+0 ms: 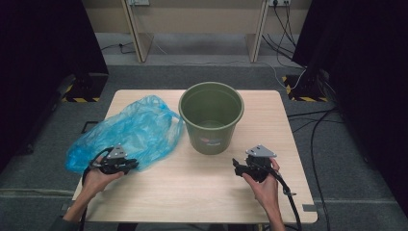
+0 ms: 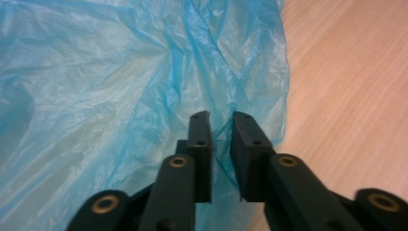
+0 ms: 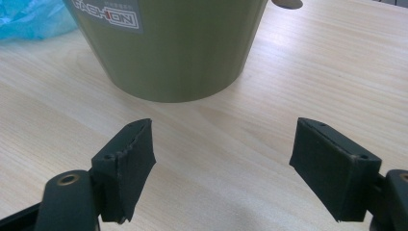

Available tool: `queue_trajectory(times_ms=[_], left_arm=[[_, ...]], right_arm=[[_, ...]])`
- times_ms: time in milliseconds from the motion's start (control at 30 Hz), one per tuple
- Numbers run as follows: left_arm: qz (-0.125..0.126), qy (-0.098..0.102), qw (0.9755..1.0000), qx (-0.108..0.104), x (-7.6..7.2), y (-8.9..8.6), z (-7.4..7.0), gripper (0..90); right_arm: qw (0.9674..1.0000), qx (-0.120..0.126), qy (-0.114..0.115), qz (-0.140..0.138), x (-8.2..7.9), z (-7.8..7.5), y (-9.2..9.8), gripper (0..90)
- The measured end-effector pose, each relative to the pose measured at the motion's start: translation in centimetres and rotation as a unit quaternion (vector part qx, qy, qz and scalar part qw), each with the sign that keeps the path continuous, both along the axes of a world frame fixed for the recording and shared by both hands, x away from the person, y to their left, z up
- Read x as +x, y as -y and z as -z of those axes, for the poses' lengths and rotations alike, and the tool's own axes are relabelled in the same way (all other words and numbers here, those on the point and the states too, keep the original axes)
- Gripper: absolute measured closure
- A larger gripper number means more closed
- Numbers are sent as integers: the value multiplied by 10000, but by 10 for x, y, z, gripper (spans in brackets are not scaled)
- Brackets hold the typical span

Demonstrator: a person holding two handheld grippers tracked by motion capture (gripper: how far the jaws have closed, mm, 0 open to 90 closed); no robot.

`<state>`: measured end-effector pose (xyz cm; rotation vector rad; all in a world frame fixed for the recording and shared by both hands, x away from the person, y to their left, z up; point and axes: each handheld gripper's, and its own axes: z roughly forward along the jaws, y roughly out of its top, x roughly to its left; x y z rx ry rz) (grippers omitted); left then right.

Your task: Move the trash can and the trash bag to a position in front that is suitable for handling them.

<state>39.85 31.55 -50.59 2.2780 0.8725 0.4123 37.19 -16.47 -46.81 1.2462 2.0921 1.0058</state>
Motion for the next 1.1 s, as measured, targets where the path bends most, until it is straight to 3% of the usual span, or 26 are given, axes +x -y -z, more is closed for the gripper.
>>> queue_trajectory(times_ms=[100,200,233,267,300,333,433,500,633,700,733,767,800,867,900,967,1000,1067,1100], left_arm=[[6,-3,10000,-85,7,13,-1,829],[-56,111,9996,-256,23,41,-8,818],[-56,111,9996,-256,23,41,-8,814],[-21,85,9995,-314,31,53,-12,799],[-21,85,9995,-314,31,53,-12,774],[7,64,9992,-390,34,62,-17,719],[22,118,9991,-399,30,62,-25,527],[-38,186,9990,-413,22,53,-33,438],[-379,293,9982,-365,0,9,-43,333],[-464,279,9981,-292,-3,-1,-41,305],[-539,245,9981,-164,-9,-17,-36,300],[-539,245,9981,-164,-9,-17,-36,291],[-556,215,9980,-214,-14,-32,-28,272],[-645,161,9976,-191,-16,-39,-24,254],[-705,50,9975,-48,-18,-48,-16,258],[-671,-47,9977,-56,-18,-50,-13,375],[-534,-228,9983,-61,-19,-49,-6,437],[-426,-305,9986,-19,-19,-45,-3,534],[-325,-364,9987,-110,-18,-35,0,570]], right_arm=[[10000,9,12,9,0,-1,2,228],[10000,9,32,17,0,-1,3,227],[10000,9,32,17,0,-1,3,227],[10000,20,23,18,0,-1,4,227],[10000,26,35,26,0,-1,5,226],[10000,43,41,30,0,-2,6,226],[9999,78,76,61,-2,-4,9,226],[9999,77,82,72,-2,-3,11,226],[10000,35,33,78,-2,-1,10,224],[10000,31,23,67,-2,0,10,224],[10000,56,4,77,-2,0,9,224],[10000,56,4,77,-2,0,9,224],[10000,47,-5,77,-2,0,8,224],[10000,29,2,79,-2,0,9,224],[10000,32,10,91,-2,0,9,224],[9999,36,8,93,-3,0,9,224],[10000,32,7,92,-3,0,9,224],[10000,24,-7,80,-3,1,9,224],[10000,26,-10,72,-2,1,8,224]])
